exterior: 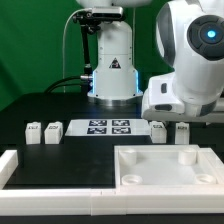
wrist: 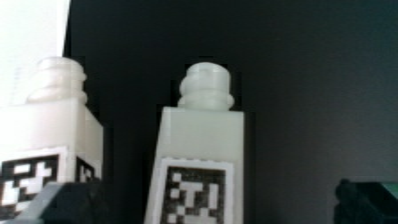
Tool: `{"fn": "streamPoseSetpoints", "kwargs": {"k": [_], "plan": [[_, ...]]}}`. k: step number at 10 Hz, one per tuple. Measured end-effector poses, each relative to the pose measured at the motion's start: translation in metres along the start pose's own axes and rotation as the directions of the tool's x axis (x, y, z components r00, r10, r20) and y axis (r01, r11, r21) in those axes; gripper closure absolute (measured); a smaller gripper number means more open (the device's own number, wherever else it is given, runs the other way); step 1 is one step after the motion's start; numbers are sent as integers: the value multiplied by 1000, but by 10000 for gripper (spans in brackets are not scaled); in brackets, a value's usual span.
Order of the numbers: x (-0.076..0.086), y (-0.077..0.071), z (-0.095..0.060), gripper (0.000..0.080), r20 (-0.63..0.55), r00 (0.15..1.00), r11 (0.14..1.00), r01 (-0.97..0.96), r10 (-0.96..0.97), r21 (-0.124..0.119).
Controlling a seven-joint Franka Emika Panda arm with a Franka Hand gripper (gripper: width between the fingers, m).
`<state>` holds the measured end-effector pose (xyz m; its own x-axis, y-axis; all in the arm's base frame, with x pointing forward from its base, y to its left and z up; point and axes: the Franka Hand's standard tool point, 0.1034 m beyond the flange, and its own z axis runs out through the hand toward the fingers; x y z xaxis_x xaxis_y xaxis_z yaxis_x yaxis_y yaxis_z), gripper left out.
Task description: Assemble one leg
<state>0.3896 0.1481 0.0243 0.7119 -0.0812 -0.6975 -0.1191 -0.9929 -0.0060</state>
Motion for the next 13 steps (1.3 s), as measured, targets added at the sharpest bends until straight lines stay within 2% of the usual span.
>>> {"fn": "streamPoseSetpoints", "kwargs": {"k": [4,8,9,10,11,12,13], "plan": [[-1,-5,6,150,-1,1000,1000,10,-10,-9],[5,2,12,150,2,1000,1000,1,-1,-3],[7,4,14,264,5,1000,1000,-4,4,-3],[7,6,14,411,5,1000,1000,-7,7,-2],[7,6,14,411,5,1000,1000,-8,8,-2],[7,5,13,511,4,1000,1000,-7,7,-3],[8,5,12,511,2,1000,1000,-7,7,-2]]}}
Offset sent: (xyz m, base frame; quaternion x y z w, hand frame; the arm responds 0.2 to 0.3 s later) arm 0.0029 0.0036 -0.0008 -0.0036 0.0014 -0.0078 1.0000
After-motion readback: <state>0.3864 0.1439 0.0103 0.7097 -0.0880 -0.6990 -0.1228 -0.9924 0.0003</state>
